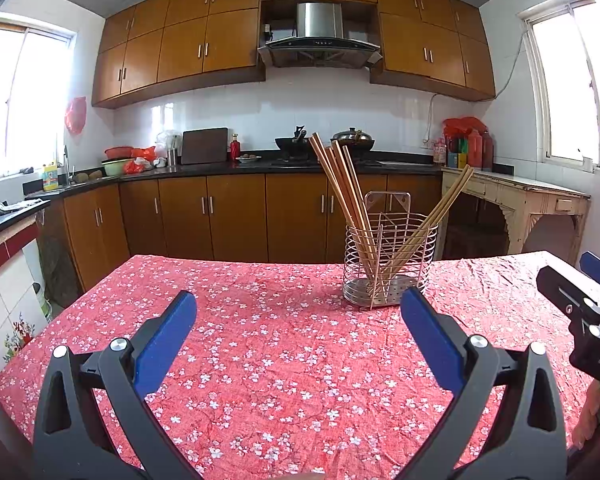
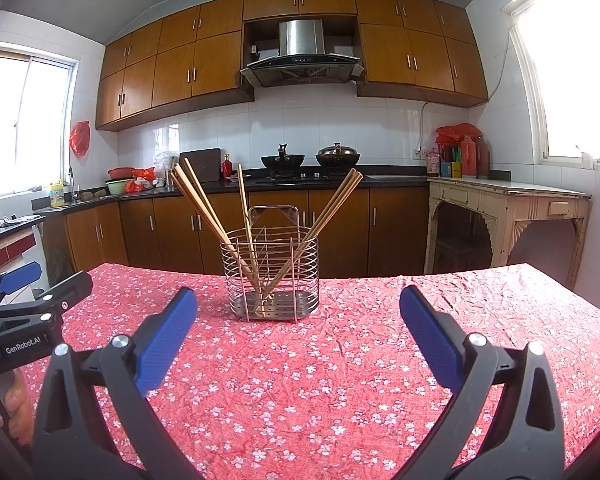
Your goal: Organize utensils
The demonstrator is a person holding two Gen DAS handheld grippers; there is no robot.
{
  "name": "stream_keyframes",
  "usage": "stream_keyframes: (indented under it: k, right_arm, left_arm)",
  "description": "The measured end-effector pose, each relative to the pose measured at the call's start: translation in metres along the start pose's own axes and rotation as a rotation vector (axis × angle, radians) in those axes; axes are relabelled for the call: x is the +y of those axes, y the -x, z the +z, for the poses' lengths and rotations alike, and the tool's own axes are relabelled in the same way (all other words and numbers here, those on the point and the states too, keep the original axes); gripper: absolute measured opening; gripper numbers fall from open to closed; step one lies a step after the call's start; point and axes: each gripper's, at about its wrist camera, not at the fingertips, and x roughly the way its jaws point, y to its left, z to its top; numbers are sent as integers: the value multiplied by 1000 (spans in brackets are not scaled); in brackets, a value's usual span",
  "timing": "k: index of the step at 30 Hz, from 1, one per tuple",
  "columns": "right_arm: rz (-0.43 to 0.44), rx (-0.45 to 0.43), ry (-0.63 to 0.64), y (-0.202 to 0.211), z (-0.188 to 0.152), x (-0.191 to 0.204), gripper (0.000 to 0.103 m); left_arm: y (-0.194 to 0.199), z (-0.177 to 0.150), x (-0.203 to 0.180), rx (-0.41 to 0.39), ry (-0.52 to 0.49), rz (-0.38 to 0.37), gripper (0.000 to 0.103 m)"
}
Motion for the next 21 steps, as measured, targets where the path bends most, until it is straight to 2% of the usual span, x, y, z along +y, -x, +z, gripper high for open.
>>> stream_keyframes:
  k: [21]
  right_arm:
    - [-1,-5,-3,1,0,0,99]
  left_arm:
    - [0,0,-2,-1,4,7,101]
